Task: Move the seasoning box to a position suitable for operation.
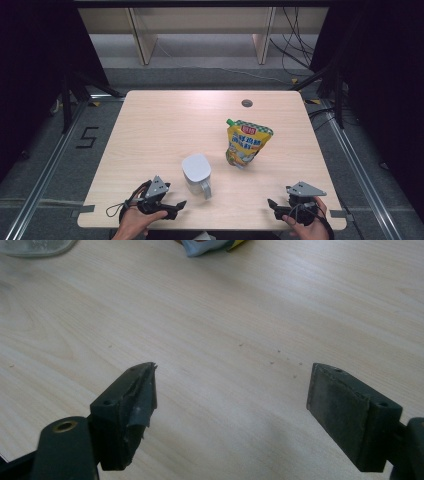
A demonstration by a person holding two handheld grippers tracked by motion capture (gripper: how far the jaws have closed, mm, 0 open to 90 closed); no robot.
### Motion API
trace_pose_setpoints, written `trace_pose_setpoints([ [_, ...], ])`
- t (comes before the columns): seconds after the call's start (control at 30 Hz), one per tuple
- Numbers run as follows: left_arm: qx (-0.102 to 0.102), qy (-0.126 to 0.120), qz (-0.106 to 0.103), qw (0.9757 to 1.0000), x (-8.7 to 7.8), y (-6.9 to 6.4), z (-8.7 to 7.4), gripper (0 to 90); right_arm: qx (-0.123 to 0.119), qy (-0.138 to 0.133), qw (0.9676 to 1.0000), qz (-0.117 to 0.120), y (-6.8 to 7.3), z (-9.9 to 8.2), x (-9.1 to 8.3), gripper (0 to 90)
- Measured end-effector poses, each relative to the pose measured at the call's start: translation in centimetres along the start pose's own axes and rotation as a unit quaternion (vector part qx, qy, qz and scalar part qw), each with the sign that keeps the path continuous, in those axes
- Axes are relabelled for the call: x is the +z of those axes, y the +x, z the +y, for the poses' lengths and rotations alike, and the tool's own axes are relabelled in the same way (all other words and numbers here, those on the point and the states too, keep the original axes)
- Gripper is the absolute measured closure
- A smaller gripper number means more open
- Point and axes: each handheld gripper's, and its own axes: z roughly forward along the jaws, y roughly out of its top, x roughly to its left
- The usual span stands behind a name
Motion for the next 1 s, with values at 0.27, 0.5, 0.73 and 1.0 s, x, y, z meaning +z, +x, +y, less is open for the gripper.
trace_pose_setpoints([
  [0.27, -0.005, -0.014, 0.004, 0.9999, -0.1, -0.3, 0.0, 14.9, -0.01, -0.01, 0.9999, 0.003, 0.0, 0.1, 0.1, 21.1],
  [0.5, 0.002, -0.02, -0.003, 0.9998, -0.1, -0.8, 0.2, 23.2, 0.012, 0.0, 0.9999, 0.001, 0.1, 0.1, 0.0, 21.1],
  [0.73, 0.035, -0.02, -0.036, 0.9985, 0.1, -2.3, 0.6, 33.5, 0.015, -0.005, 0.9999, 0.006, 0.0, 0.1, 0.0, 21.1],
  [1.0, 0.061, -0.043, -0.067, 0.995, 0.8, -4.5, 1.7, 55.4, 0.013, -0.003, 0.9999, 0.003, 0.1, 0.1, 0.0, 21.2],
])
